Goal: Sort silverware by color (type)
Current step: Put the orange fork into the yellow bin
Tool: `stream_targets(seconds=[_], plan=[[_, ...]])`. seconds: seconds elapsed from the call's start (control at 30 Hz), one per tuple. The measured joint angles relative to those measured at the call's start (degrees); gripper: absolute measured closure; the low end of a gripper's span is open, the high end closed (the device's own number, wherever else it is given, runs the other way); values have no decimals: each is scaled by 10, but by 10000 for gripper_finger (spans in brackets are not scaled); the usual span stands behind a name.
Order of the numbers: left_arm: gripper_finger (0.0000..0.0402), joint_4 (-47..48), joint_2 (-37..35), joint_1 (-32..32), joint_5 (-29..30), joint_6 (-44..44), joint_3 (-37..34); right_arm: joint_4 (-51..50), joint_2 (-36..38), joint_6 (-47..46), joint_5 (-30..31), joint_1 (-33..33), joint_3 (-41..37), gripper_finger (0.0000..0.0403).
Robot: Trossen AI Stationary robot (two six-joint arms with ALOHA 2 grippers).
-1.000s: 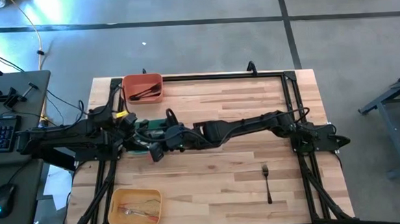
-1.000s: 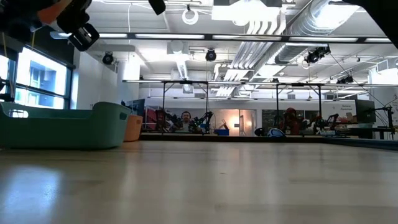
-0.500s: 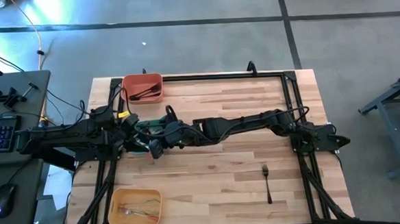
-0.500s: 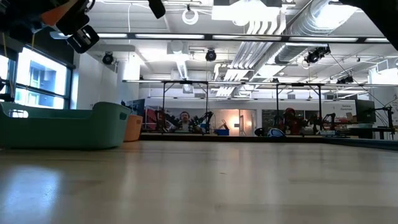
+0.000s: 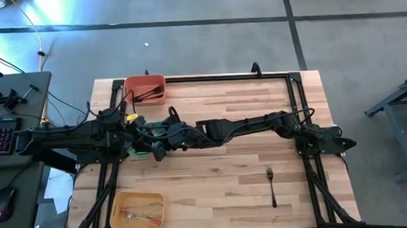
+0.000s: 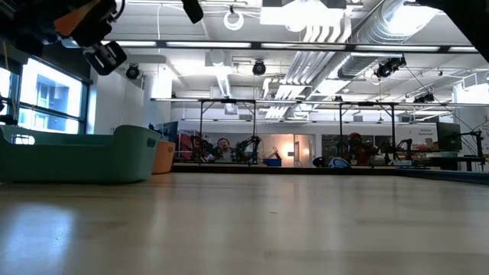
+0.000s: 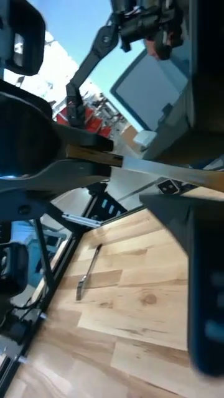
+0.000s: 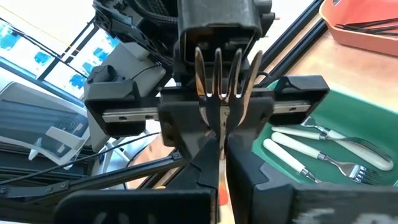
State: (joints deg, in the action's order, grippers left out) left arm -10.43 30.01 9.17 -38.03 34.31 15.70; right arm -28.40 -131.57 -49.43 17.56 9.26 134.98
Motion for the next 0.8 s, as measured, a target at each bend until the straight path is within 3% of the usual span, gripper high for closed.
stream_targets(seconds=[0.1, 0.27, 0.4, 0.63, 0.8], plan=[[389, -3, 5, 0, -4, -6, 0, -1, 0, 0, 0, 1, 0, 403], [393, -3, 6, 0, -2, -5, 0, 0, 0, -19, 3, 1, 0, 401], [395, 1, 6, 0, 2, -5, 0, 0, 0, -21, 11, 1, 0, 375], [397, 69, 5, 0, 48, -23, 2, -6, 0, 61, 13, 1, 0, 299], [398, 96, 4, -6, 81, 5, 0, -20, 20, 127, -2, 1, 0, 299]])
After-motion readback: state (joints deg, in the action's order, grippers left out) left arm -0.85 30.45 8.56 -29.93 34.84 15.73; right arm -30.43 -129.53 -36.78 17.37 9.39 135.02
